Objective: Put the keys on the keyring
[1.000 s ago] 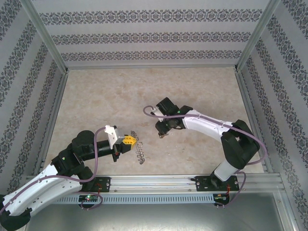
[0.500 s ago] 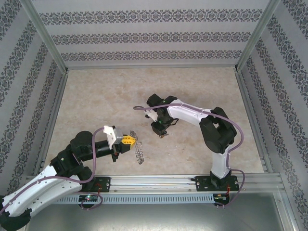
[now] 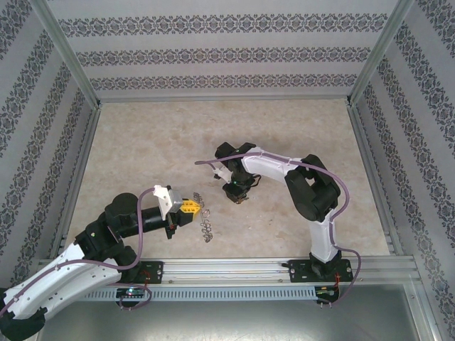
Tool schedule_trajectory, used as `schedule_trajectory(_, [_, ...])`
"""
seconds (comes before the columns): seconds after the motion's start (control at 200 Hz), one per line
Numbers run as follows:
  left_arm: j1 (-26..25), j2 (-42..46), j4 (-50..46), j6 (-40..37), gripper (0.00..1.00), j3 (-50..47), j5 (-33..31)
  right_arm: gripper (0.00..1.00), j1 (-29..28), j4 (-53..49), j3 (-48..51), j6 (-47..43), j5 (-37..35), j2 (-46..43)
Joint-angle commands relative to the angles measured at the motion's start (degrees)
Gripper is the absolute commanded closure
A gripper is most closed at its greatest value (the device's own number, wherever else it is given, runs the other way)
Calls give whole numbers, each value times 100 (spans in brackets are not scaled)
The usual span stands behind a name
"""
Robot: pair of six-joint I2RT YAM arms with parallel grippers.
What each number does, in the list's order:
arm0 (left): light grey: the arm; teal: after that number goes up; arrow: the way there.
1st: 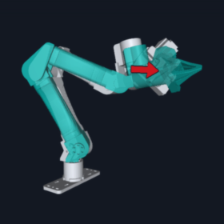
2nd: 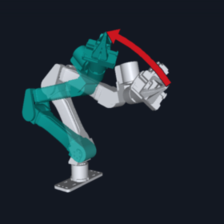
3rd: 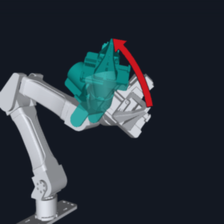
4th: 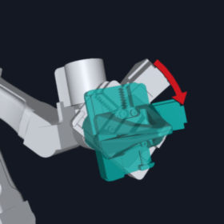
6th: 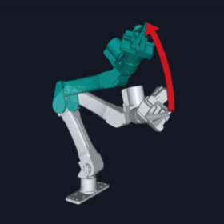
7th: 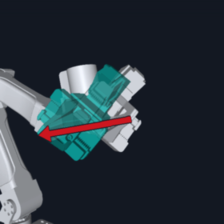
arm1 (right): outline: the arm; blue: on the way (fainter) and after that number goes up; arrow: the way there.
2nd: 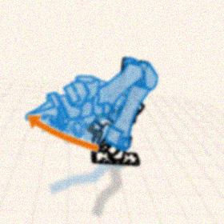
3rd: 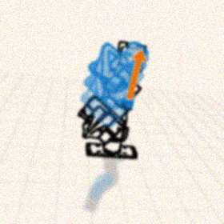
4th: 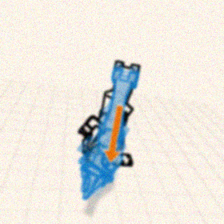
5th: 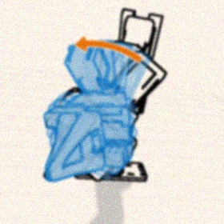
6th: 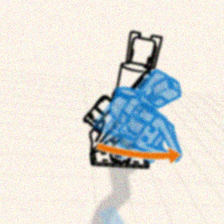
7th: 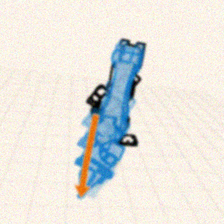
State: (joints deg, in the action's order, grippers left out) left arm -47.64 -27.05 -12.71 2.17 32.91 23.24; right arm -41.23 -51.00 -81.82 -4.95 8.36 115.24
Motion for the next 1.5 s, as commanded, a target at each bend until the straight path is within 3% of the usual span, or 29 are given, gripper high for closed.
schedule_trajectory(0.0, [-88,50,159,2,100,49,-49,85,38,-92,-88,-95,19,34])
schedule_trajectory(0.255, [-88,59,181,20,100,29,-31,100,43,372,432,118,-81,-459])
schedule_trajectory(0.475, [-88,52,201,44,100,19,0,100,-120,2371,2041,960,-202,-1469])
schedule_trajectory(0.814, [-93,75,206,75,100,18,18,100,-342,4704,3759,1732,-742,-2286])
schedule_trajectory(0.949, [-89,77,204,74,100,23,25,99,-350,4816,3936,1734,-722,-2260])
schedule_trajectory(1.069, [-90,68,207,77,100,18,24,92,-350,4545,3866,1664,-695,-2310])
schedule_trajectory(1.269, [-90,67,210,73,100,23,27,77,-318,3462,3373,1388,-835,-2510])
schedule_trajectory(1.494, [-91,86,224,74,100,13,45,73,-117,2164,2477,952,-661,-2452])
